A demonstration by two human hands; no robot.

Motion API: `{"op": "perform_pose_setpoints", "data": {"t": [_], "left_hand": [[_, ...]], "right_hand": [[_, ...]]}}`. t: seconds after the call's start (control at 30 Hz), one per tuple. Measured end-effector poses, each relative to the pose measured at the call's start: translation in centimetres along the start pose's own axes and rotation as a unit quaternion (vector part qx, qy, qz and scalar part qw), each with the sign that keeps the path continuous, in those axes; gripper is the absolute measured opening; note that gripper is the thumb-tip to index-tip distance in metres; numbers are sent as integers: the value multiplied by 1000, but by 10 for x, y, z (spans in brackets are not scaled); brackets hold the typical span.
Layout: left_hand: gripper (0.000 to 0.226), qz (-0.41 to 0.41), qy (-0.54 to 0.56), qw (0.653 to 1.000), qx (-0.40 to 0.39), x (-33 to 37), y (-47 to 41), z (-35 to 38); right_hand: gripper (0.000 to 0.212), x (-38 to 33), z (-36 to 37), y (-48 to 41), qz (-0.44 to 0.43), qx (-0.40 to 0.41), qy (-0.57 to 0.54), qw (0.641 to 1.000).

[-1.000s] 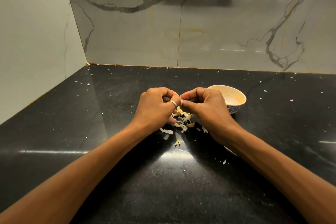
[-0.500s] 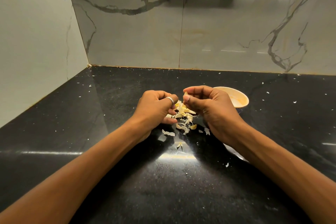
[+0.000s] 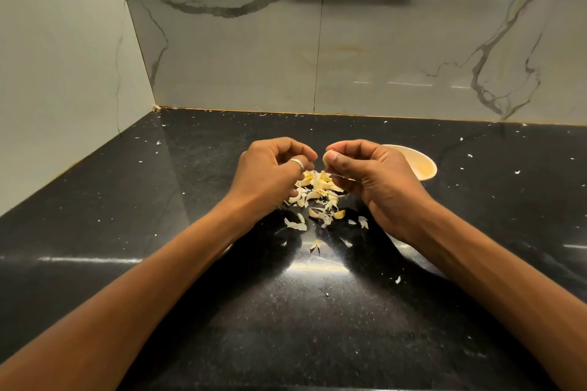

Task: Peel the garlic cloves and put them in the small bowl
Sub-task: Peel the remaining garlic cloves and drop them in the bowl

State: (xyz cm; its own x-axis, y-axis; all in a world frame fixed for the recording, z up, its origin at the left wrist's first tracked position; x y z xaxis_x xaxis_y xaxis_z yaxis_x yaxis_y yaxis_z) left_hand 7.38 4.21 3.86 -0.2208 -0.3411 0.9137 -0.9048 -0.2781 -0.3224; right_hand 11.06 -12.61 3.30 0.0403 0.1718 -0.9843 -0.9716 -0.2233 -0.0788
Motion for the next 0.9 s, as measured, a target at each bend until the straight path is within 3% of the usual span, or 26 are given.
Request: {"op": "perform_pose_setpoints", "data": {"t": [0.17, 0.57, 0.9], "left_hand": [[14, 13, 21, 998, -50, 4, 3, 7], [12, 8, 26, 999, -43, -1, 1, 10], [13, 5, 19, 999, -45, -6, -1, 12]], "right_hand": [[17, -1, 1, -1, -25, -5, 15, 1000], [8, 0, 4, 1, -47, -2, 66, 997], [16, -2, 7, 5, -68, -9, 100, 993]]}}
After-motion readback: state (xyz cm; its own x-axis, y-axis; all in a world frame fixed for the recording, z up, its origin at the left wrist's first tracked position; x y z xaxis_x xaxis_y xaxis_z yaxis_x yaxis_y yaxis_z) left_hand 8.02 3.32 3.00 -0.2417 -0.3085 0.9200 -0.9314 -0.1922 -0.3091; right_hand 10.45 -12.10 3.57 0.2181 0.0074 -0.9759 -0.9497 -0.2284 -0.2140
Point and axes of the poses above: each hand's wrist, its own y-axis away from the middle knuckle, its own z-axis out of the palm, x = y × z, the point moved 5 cm from there along -y, towards the middle knuckle, and after that the axes turned 5 degrees about x, right-handed, at the moved point
